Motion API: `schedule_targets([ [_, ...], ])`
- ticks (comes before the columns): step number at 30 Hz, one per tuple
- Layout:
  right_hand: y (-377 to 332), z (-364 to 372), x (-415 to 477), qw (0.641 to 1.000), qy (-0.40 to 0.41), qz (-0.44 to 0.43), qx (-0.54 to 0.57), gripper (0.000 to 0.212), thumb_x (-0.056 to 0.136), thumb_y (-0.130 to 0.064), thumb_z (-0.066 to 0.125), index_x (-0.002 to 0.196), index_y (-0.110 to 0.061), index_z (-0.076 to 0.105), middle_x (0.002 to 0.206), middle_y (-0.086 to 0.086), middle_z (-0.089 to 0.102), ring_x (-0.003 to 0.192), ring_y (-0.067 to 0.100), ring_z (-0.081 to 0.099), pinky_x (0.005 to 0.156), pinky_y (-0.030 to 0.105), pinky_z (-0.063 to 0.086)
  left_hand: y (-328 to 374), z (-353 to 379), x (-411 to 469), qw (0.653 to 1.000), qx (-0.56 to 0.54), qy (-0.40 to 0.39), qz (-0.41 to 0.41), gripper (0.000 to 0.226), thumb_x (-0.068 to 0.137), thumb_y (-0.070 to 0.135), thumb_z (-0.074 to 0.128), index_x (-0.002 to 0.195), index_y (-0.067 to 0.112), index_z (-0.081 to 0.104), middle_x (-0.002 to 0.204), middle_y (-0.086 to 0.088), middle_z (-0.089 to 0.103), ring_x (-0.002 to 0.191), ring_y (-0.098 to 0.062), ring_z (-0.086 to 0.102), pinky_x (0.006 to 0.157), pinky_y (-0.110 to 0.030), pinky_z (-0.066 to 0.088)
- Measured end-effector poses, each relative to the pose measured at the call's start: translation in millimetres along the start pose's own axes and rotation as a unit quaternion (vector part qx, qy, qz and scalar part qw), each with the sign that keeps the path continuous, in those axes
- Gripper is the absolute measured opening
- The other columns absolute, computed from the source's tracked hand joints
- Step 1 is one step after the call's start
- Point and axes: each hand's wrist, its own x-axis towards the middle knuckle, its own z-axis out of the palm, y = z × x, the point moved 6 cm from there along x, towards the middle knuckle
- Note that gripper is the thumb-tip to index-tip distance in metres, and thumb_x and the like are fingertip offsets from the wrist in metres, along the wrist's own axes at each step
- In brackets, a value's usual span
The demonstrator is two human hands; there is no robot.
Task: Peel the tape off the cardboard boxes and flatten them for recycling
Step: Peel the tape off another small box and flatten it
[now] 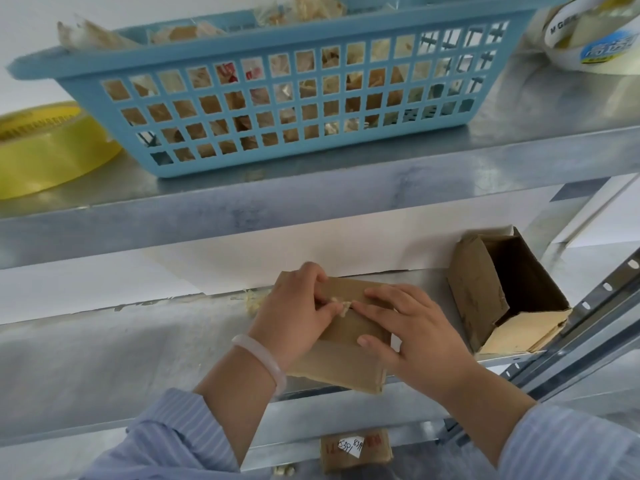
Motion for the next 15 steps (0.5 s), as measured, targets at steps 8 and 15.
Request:
schedule_targets([
  [8,7.9,8.1,-2.2,0.999,-0.048,0.008,0.023,0.066,0.076,-0.077,0.045,0.134,-0.046,0.051,0.147,-0.021,0.038,0.143,0.004,0.019,0.120,0.038,0.010,3.9,-0.8,-4.2,0.997,0.065,-0.024,0.032,0.011,0.091,0.038,0.058,0.084,0.029,0.054,0.082,0.016,0.055,0.083,-0.008,0.053,0.071,-0.025,0.045],
  [15,4.8,4.1,1.9,1.000,-0.020,0.013,0.016,0.058,0.073,-0.070,0.055,0.124,-0.042,0.059,0.135,-0.020,0.047,0.133,0.008,0.034,0.111,0.036,0.029,-2.3,-33.2,-10.6,0.976,0.185,0.079,0.083,0.013,0.076,0.010,0.062,0.073,0.019,0.053,0.070,0.007,0.051,0.059,-0.015,0.050,0.062,-0.031,0.047],
])
